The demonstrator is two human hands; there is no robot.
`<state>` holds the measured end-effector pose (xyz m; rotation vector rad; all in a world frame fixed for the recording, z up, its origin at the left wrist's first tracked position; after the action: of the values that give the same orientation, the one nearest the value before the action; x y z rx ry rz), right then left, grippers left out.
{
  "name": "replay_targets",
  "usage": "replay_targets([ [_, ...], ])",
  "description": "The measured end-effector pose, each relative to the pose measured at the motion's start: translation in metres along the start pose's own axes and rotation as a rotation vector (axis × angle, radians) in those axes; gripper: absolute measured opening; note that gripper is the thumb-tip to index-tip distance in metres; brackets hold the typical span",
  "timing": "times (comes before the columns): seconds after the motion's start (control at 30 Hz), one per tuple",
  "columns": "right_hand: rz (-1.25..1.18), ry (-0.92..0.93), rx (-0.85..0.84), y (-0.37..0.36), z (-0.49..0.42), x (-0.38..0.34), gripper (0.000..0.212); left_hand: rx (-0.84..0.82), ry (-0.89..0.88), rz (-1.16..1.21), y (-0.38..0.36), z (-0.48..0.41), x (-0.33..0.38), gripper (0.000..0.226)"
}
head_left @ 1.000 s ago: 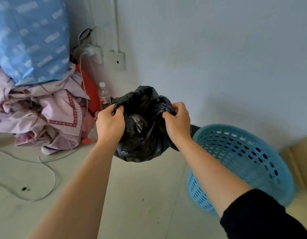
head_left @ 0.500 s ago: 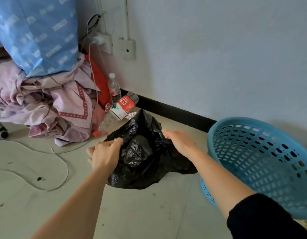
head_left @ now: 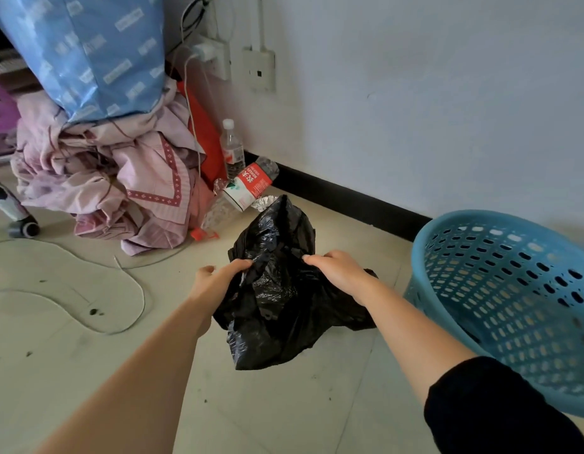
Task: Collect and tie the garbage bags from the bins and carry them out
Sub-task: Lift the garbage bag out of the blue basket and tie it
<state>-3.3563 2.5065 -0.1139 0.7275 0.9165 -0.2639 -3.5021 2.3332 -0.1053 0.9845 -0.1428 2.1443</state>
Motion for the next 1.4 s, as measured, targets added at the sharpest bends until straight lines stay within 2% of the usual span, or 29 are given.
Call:
replay_targets([
  [0.1,-0.098,-0.06,-0.094,-0.008,0.003,-0.001,0.075,-0.103,0.004,-0.085,-0.004,0.008,0.005,0.052],
  [0.23,-0.144,-0.074,-0.1,-0.007,0.008,-0.006,0.064,-0.044,-0.079,-0.078,-0.008,0.016,0.014,0.024],
  [0.3,-0.102,-0.054,-0.083,-0.004,0.009,-0.01,0.053,0.013,-0.127,-0.081,-0.01,0.019,0.019,0.011],
  [0.37,0.015,0.004,-0.061,0.0,0.009,-0.016,0.032,0.077,-0.195,-0.087,-0.009,0.02,0.024,0.008],
  [0.47,0.384,0.111,0.092,0.011,0.014,-0.029,0.009,0.26,-0.281,-0.063,-0.001,0.018,0.034,0.006],
  [0.53,0.589,0.216,0.256,0.018,0.02,-0.039,0.018,0.358,-0.312,0.01,0.006,0.024,0.041,0.013],
  [0.63,0.733,0.355,0.471,0.024,0.032,-0.051,0.032,0.384,-0.32,0.179,0.013,0.031,0.051,0.022],
  [0.73,0.829,0.397,0.586,0.034,0.037,-0.057,0.035,0.385,-0.317,0.333,0.015,0.039,0.058,0.019],
  [0.8,0.691,0.294,0.495,0.043,0.033,-0.058,0.042,0.359,-0.323,0.422,0.014,0.045,0.063,0.02],
  [0.9,0.21,0.126,0.237,0.052,0.022,-0.054,0.042,0.304,-0.318,0.53,0.012,0.059,0.067,0.03],
  [1.0,-0.109,0.13,-0.02,0.055,0.031,-0.058,0.044,0.255,-0.274,0.629,0.012,0.058,0.066,0.025],
  [1.1,-0.227,0.202,-0.295,0.047,0.041,-0.062,0.043,0.228,-0.23,0.611,0.012,0.05,0.064,0.007],
  [1.17,-0.163,0.162,-0.382,0.038,0.045,-0.059,0.063,0.179,-0.197,0.587,0.011,0.044,0.06,0.021],
  [1.23,-0.014,0.077,-0.385,0.031,0.045,-0.052,0.085,0.13,-0.16,0.524,0.01,0.04,0.058,0.039],
  [1.27,0.016,0.054,-0.379,0.028,0.047,-0.051,0.084,0.115,-0.138,0.47,0.009,0.039,0.057,0.048],
  [1.3,0.018,0.035,-0.36,0.025,0.045,-0.049,0.074,0.106,-0.119,0.417,0.008,0.038,0.056,0.055],
  [1.4,-0.033,0.019,-0.244,0.024,0.043,-0.049,0.023,0.062,-0.084,0.233,0.004,0.038,0.053,0.066],
])
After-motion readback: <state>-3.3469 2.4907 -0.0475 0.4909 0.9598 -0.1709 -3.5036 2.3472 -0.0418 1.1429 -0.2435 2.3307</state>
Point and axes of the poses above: each hand's wrist, its own z-axis away from the middle knuckle, its own y-axis out of the back of the hand, x = y × z, the point moved 3 cm from there along -z, towards the middle knuckle, and after that the axes turned 7 degrees about y, right-handed, at the moved point
